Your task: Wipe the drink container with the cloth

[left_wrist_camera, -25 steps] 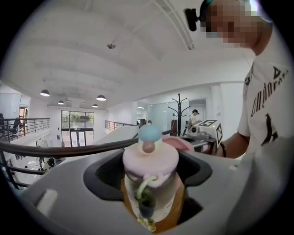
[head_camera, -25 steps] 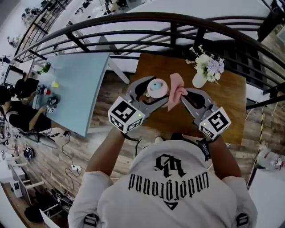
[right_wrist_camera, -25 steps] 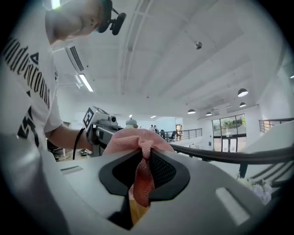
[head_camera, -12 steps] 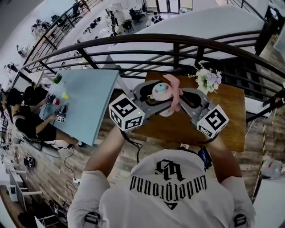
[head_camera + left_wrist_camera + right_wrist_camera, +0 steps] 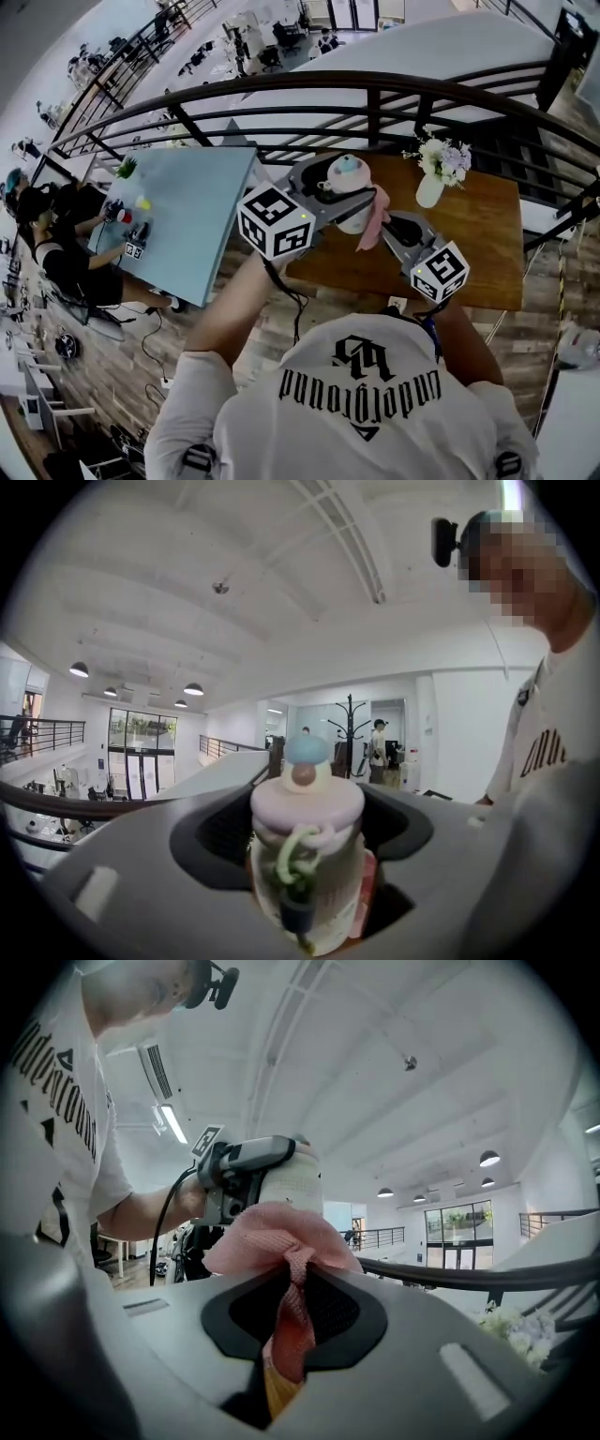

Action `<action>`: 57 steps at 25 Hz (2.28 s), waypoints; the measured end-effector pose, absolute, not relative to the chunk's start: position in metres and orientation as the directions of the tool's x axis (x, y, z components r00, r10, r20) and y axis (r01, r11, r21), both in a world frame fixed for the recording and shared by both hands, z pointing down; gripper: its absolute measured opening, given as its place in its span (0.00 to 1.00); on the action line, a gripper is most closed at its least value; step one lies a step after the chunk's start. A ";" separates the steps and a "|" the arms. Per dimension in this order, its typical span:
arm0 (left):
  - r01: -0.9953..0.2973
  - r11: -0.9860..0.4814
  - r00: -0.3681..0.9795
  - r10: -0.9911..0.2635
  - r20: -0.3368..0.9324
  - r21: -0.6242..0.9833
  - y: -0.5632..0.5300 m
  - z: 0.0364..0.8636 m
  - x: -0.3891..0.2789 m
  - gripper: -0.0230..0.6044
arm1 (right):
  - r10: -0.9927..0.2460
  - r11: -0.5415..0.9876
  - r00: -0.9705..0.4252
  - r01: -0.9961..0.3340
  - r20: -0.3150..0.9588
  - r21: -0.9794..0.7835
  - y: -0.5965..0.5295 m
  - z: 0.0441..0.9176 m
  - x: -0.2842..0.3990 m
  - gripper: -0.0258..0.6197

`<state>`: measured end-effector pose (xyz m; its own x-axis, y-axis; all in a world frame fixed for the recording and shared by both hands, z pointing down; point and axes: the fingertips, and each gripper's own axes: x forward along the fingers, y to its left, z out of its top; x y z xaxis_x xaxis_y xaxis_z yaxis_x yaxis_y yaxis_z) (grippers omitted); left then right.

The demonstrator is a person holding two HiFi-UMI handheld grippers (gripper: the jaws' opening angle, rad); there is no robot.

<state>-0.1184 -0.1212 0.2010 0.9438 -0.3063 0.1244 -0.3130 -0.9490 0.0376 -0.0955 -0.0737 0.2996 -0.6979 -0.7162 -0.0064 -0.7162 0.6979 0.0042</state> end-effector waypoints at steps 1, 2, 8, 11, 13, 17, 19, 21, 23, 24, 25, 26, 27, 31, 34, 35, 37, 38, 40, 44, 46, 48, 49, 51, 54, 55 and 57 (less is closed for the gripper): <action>-0.313 -0.949 0.944 -0.306 0.126 0.041 -0.122 0.203 -0.120 0.65 | -0.718 0.696 -0.696 -0.718 -0.008 0.008 -0.073 0.298 -0.099 0.11; -0.313 -0.949 0.944 -0.305 0.128 0.047 -0.122 0.206 -0.121 0.65 | -0.720 0.694 -0.694 -0.720 -0.015 0.015 -0.072 0.294 -0.101 0.11; -0.304 -0.950 0.946 -0.293 0.137 0.069 -0.117 0.220 -0.118 0.65 | -0.717 0.681 -0.688 -0.725 -0.108 0.102 -0.061 0.237 -0.111 0.11; -0.306 -0.950 0.947 -0.295 0.130 0.069 -0.118 0.217 -0.115 0.65 | -0.725 0.669 -0.677 -0.736 -0.126 0.105 -0.060 0.230 -0.111 0.11; -0.308 -0.949 0.945 -0.299 0.130 0.060 -0.120 0.214 -0.112 0.65 | -0.727 0.671 -0.675 -0.737 -0.126 0.077 -0.060 0.239 -0.109 0.11; -0.325 -0.945 0.939 -0.317 0.129 0.043 -0.122 0.211 -0.099 0.65 | -0.734 0.676 -0.676 -0.737 -0.069 0.033 -0.058 0.282 -0.099 0.11; -0.339 -0.940 0.934 -0.332 0.130 0.034 -0.122 0.210 -0.090 0.65 | -0.740 0.672 -0.672 -0.741 -0.027 0.004 -0.057 0.312 -0.089 0.11; -0.348 -0.937 0.930 -0.342 0.135 0.030 -0.123 0.212 -0.083 0.65 | -0.745 0.667 -0.667 -0.745 0.002 -0.037 -0.059 0.333 -0.080 0.11; -0.357 -0.934 0.926 -0.350 0.139 0.031 -0.125 0.214 -0.079 0.65 | -0.746 0.664 -0.666 -0.746 0.015 -0.050 -0.061 0.338 -0.075 0.11; -0.362 -0.932 0.924 -0.355 0.140 0.032 -0.127 0.214 -0.077 0.65 | -0.745 0.666 -0.667 -0.745 0.014 -0.043 -0.063 0.334 -0.075 0.11; -0.368 -0.929 0.922 -0.361 0.141 0.032 -0.130 0.215 -0.076 0.65 | -0.741 0.671 -0.671 -0.741 0.003 -0.033 -0.065 0.326 -0.075 0.11; -0.374 -0.927 0.920 -0.366 0.143 0.033 -0.132 0.216 -0.075 0.65 | -0.734 0.679 -0.679 -0.734 -0.016 -0.022 -0.066 0.314 -0.077 0.11; -0.377 -0.925 0.918 -0.369 0.145 0.035 -0.133 0.218 -0.074 0.65 | -0.724 0.689 -0.689 -0.724 -0.041 -0.006 -0.066 0.298 -0.080 0.11; -0.386 -0.921 0.915 -0.375 0.151 0.054 -0.132 0.223 -0.050 0.65 | -0.674 0.722 -0.726 -0.686 -0.133 0.085 -0.062 0.239 -0.069 0.11; -0.409 -0.911 0.904 -0.398 0.157 0.051 -0.136 0.223 -0.023 0.65 | -0.656 0.736 -0.742 -0.669 -0.135 0.103 -0.064 0.239 -0.045 0.11; -0.417 -0.907 0.900 -0.406 0.160 0.048 -0.137 0.224 -0.017 0.65 | -0.652 0.742 -0.748 -0.663 -0.123 0.098 -0.064 0.248 -0.038 0.11; -0.427 -0.903 0.896 -0.414 0.160 0.054 -0.139 0.226 -0.006 0.65 | -0.646 0.755 -0.758 -0.652 -0.083 0.077 -0.065 0.274 -0.026 0.11; -0.430 -0.901 0.895 -0.417 0.158 0.059 -0.140 0.227 -0.002 0.65 | -0.646 0.759 -0.761 -0.649 -0.062 0.057 -0.065 0.290 -0.020 0.11; -0.440 -0.896 0.891 -0.427 0.157 0.062 -0.140 0.227 0.005 0.65 | -0.643 0.765 -0.765 -0.644 -0.020 0.015 -0.067 0.318 -0.008 0.11; -0.457 -0.888 0.882 -0.446 0.154 0.046 -0.140 0.227 0.017 0.65 | -0.626 0.779 -0.779 -0.626 0.019 -0.012 -0.070 0.342 0.015 0.11; -0.465 -0.884 0.878 -0.455 0.152 0.041 -0.139 0.229 0.022 0.65 | -0.621 0.784 -0.784 -0.621 0.010 -0.007 -0.073 0.340 0.026 0.11; -0.468 -0.883 0.875 -0.458 0.155 0.037 -0.135 0.232 0.027 0.65 | -0.611 0.792 -0.792 -0.611 -0.023 0.003 -0.073 0.327 0.037 0.11; -0.468 -0.883 0.875 -0.458 0.158 0.033 -0.132 0.233 0.030 0.65 | -0.602 0.798 -0.797 -0.603 -0.043 0.015 -0.073 0.317 0.042 0.11; -0.461 -0.887 0.877 -0.451 0.163 0.027 -0.129 0.235 0.037 0.65 | -0.584 0.807 -0.807 -0.589 -0.083 0.048 -0.075 0.289 0.051 0.11; -0.449 -0.892 0.884 -0.437 0.167 0.041 -0.125 0.238 0.041 0.65 | -0.566 0.813 -0.814 -0.577 -0.132 0.078 -0.084 0.252 0.061 0.11; -0.444 -0.894 0.887 -0.432 0.163 0.050 -0.124 0.239 0.042 0.65 | -0.559 0.815 -0.817 -0.573 -0.141 0.089 -0.088 0.243 0.065 0.11; -0.428 -0.901 0.898 -0.415 0.147 0.067 -0.120 0.236 0.045 0.65 | -0.543 0.821 -0.826 -0.560 -0.149 0.114 -0.093 0.230 0.069 0.11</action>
<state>0.0451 -0.1204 0.2363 0.8979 -0.4150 0.1466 -0.4276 -0.9015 0.0672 0.0692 -0.0929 0.2302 -0.8262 -0.5433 -0.1490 -0.5601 0.8206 0.1137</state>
